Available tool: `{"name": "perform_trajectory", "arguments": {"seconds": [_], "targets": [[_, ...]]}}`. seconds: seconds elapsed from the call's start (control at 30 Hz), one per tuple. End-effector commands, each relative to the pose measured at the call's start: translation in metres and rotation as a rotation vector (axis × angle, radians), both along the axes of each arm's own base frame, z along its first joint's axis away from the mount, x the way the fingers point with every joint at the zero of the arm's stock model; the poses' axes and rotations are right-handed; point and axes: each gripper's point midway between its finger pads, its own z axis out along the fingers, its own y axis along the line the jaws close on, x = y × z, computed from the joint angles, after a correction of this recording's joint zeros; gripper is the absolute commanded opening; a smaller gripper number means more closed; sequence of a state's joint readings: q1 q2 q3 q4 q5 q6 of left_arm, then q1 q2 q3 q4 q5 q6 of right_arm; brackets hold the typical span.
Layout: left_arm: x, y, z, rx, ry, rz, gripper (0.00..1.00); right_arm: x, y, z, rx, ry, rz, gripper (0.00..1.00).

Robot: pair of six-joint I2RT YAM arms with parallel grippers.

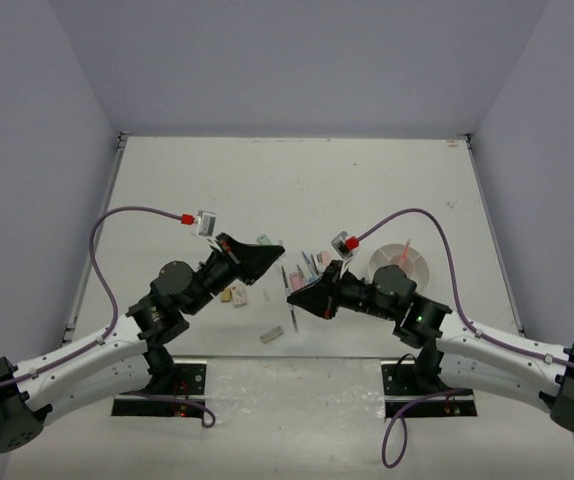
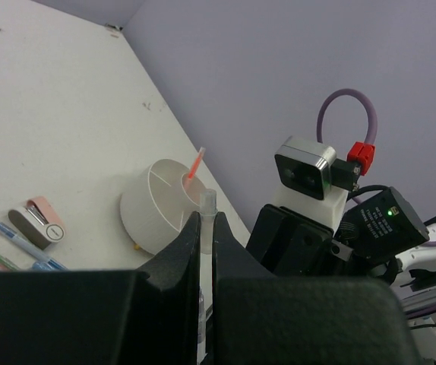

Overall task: Sort the stationery into containers
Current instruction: Close the pen cap on the pen.

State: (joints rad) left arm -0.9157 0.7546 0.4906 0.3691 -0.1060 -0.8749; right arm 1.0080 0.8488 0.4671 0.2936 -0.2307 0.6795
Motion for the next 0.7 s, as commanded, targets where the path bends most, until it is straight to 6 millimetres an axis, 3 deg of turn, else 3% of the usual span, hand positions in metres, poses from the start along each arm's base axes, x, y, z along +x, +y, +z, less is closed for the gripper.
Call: {"name": "perform_trajectory", "arguments": {"seconds": [0.0,0.4,0.67], "targets": [[-0.0027,-0.0006,0.0041,-0.027,-0.039,-0.020,0.00,0.0077,-0.0003,0.0327,0.051,-0.056,-0.041,0.00],[-0.0070,-0.0019,0.0007,-0.032,-0.033,-0.043,0.00,0.0167,-0.0048,0.0348,0.033,-0.050,-0.100,0.00],[-0.0051,0.0000,0.0000,-0.030,-0.026,-0.028,0.00,0.0122,0.0010,0.0288,0.008,-0.036,-0.058,0.00]]}}
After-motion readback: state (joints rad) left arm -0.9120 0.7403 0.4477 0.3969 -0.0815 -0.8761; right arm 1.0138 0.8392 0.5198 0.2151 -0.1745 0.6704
